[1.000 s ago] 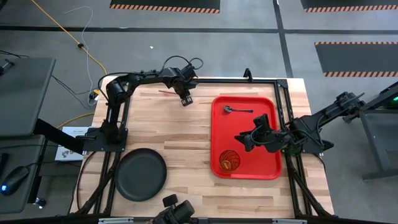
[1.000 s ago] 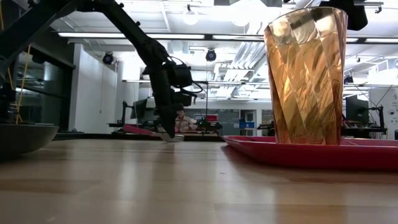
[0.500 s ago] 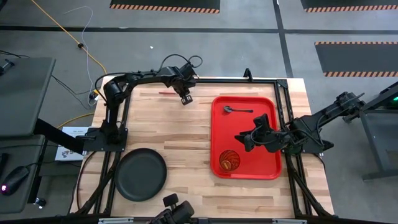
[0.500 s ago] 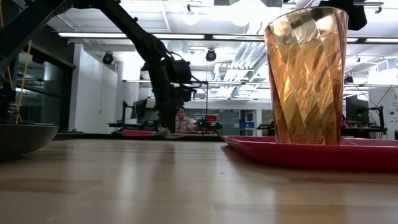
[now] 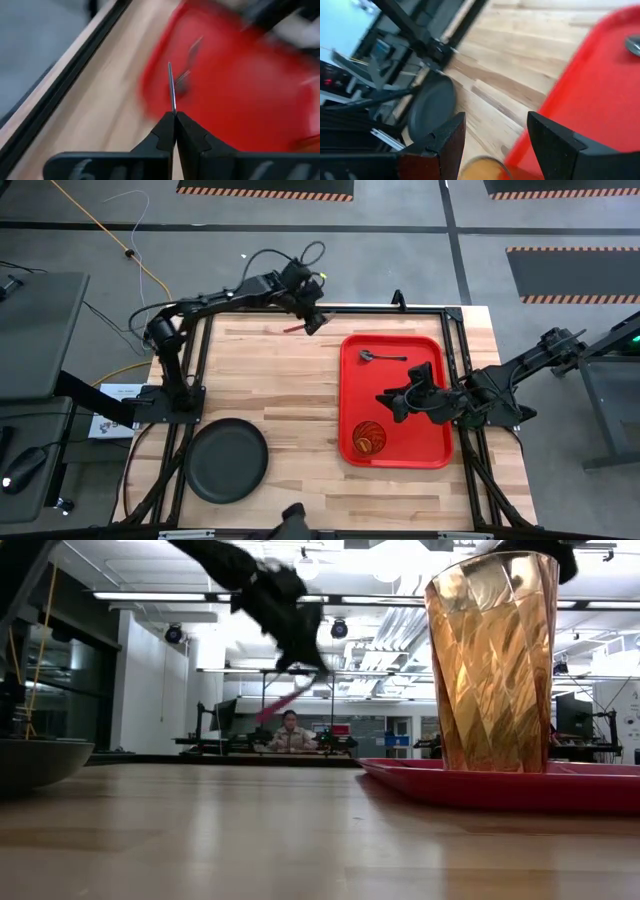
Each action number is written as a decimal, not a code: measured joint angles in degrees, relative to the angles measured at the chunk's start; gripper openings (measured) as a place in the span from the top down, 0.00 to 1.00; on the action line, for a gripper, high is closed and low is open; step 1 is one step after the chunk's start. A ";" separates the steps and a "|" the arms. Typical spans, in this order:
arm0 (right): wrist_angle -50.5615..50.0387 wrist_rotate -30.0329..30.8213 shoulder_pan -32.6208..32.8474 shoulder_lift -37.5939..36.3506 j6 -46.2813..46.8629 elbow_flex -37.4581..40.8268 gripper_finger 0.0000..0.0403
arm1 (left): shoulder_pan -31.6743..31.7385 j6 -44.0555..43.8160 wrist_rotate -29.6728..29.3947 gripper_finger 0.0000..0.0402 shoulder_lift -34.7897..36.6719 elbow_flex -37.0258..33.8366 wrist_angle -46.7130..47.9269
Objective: Pick and place plate/cup/fork/spoon on tray
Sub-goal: Put the red fork on the red serving tray beside the black spoon
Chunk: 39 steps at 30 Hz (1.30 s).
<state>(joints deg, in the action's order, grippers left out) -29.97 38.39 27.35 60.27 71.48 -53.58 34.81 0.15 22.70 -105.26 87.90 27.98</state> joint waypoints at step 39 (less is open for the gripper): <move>30.81 -21.52 -25.36 8.00 -55.66 -0.02 0.49 | -23.38 -33.11 -8.21 1.00 16.40 -32.07 -87.83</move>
<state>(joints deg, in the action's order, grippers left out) 0.83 16.87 1.99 68.27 15.82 -53.60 11.43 -32.97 14.50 -88.86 55.83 -59.86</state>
